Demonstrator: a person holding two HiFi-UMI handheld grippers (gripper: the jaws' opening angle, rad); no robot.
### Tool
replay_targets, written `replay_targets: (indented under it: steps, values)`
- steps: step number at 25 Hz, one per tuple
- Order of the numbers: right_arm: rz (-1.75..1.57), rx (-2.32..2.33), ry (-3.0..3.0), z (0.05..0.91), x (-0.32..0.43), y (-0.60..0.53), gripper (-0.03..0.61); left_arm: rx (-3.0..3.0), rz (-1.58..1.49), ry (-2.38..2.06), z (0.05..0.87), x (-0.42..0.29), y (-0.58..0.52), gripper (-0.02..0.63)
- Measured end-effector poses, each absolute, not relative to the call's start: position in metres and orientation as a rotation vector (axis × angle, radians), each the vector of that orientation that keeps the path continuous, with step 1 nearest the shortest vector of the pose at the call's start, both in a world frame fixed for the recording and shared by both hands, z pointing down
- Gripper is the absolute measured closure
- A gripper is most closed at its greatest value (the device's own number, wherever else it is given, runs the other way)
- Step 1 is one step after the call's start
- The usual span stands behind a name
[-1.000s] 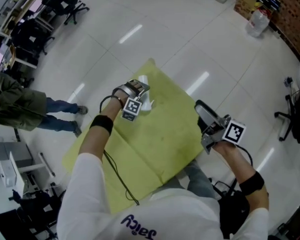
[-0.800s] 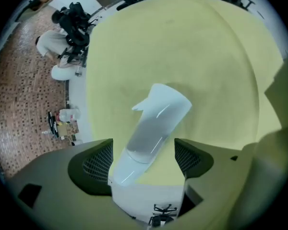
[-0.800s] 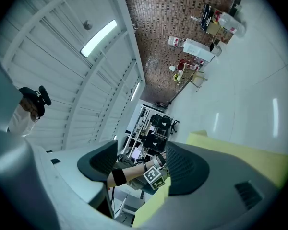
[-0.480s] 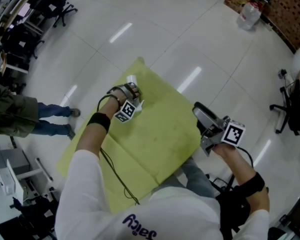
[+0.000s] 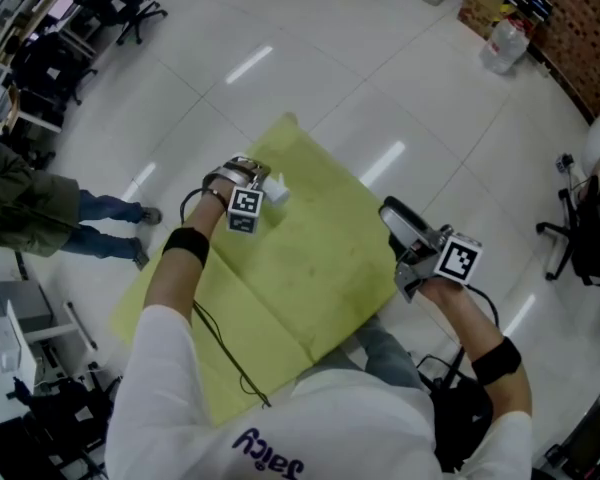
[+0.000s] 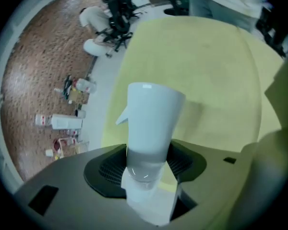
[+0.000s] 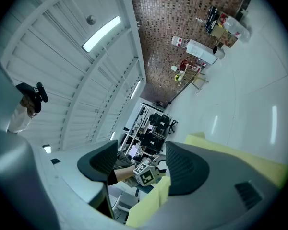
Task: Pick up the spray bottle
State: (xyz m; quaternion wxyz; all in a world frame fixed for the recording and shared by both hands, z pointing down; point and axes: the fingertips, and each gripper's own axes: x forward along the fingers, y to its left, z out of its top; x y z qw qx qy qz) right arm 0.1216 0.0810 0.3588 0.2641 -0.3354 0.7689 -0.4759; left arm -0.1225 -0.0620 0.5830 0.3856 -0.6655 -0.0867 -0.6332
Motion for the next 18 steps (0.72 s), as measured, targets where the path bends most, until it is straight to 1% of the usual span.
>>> replay_targets:
  steps: [4, 9, 13, 18]
  values:
    - [-1.253, -0.89, 2.122, 0.349, 0.104, 0.074, 0.253, -1.942, -1.574, 0.113, 0.523, -0.123, -0.068, 0.353]
    - [-1.192, -0.864, 2.178, 0.329, 0.072, 0.068, 0.253, -2.163, -1.478, 0.49, 0.458, -0.156, -0.063, 0.354]
    - [-1.105, -0.895, 2.302, 0.316, 0.055, 0.05, 0.253, -2.344, -1.351, 0.761, 0.405, -0.174, -0.048, 0.354]
    - [-0.916, -0.929, 2.489, 0.299, 0.02, 0.034, 0.253, -2.472, -1.147, 1.139, 0.344, -0.224, -0.02, 0.354]
